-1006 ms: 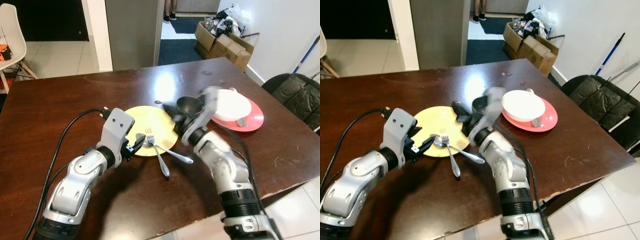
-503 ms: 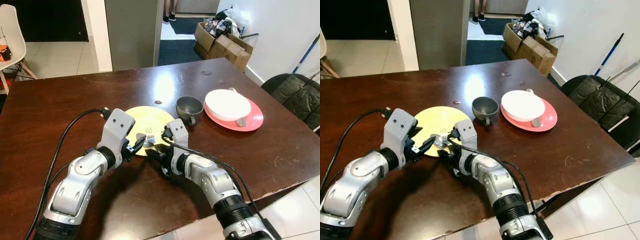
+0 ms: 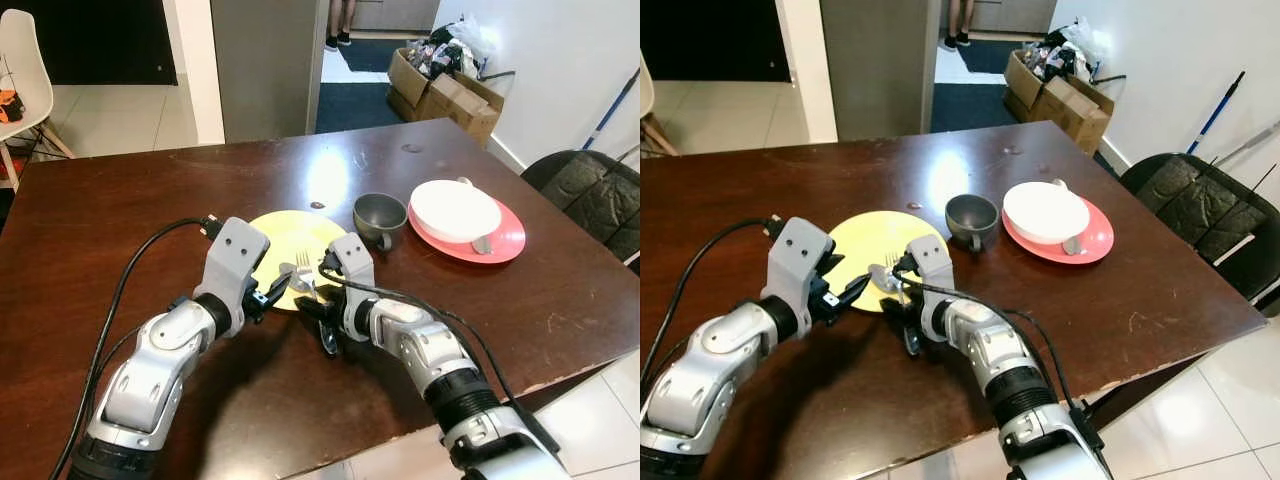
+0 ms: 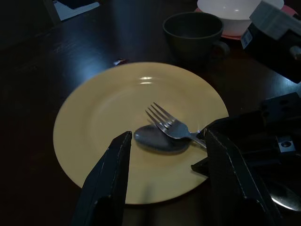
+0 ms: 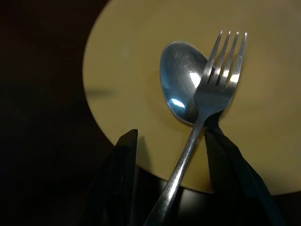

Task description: Setting the table

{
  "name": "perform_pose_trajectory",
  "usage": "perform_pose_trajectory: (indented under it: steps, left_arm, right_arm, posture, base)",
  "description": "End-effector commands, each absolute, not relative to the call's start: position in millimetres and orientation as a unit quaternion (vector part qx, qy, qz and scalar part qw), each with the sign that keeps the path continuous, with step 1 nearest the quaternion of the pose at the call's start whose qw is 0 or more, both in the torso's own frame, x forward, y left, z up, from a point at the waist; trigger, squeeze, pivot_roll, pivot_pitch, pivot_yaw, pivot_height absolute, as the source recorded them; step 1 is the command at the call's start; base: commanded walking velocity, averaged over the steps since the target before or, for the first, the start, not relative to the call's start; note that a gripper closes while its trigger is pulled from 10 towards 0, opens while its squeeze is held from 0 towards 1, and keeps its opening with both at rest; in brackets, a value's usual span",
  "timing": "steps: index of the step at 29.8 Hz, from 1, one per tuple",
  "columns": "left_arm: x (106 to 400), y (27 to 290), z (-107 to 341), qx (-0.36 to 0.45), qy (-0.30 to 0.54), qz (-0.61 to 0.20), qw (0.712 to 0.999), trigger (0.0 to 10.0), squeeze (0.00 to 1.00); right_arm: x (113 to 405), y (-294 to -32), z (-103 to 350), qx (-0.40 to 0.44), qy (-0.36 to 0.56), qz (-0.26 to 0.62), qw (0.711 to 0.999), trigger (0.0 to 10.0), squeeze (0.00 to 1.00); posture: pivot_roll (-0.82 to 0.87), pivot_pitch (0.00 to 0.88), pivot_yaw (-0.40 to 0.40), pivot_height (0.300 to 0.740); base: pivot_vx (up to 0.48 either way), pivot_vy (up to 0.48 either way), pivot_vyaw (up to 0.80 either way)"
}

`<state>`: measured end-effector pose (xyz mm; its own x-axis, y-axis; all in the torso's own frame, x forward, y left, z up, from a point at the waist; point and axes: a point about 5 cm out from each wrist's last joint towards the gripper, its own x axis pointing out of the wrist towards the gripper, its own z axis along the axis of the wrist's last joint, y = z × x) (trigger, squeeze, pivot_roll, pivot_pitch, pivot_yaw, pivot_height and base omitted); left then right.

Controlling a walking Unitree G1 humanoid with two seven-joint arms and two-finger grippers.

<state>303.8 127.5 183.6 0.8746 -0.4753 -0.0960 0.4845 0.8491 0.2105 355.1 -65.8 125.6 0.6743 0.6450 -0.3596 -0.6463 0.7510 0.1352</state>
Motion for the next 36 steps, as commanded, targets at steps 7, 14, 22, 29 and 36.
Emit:
perform_pose_trajectory:
  steps: [7,14,22,29,36]
  left_arm:
    - [302.4,124.8,181.5,0.117,0.022,-0.254,0.960,10.0,0.00]
    - [302.6,123.8,181.8,0.115,0.020,-0.254,0.960,10.0,0.00]
    - [302.2,125.3,182.1,0.115,0.021,-0.251,0.961,10.0,0.00]
    - [302.5,124.6,182.0,0.115,0.021,-0.252,0.961,10.0,0.00]
    - [303.1,125.4,182.6,0.113,0.019,-0.247,0.962,10.0,0.00]
  right_arm:
    - [357.4,-75.8,118.2,-0.009,0.219,0.344,0.913,10.0,0.00]
    - [354.5,-81.9,104.0,-0.025,0.248,0.343,0.906,0.0,0.00]
    - [351.5,-85.1,93.8,-0.013,0.264,0.334,0.905,0.0,0.00]
    - [357.9,-87.4,105.1,0.014,0.235,0.320,0.918,0.0,0.00]
    - [369.2,-80.6,169.1,0.109,0.092,0.340,0.929,0.0,0.00]
  posture:
    - [0.08,0.057,-0.006,0.740]
    - [0.08,0.061,-0.010,0.740]
    - [0.08,0.067,-0.007,0.740]
    - [0.08,0.068,-0.005,0.740]
    - [0.07,0.069,0.002,0.740]
  base:
    - [0.000,0.000,0.00]
    - [0.000,0.000,0.00]
    - [0.000,0.000,0.00]
    - [0.000,0.000,0.00]
    - [0.000,0.000,0.00]
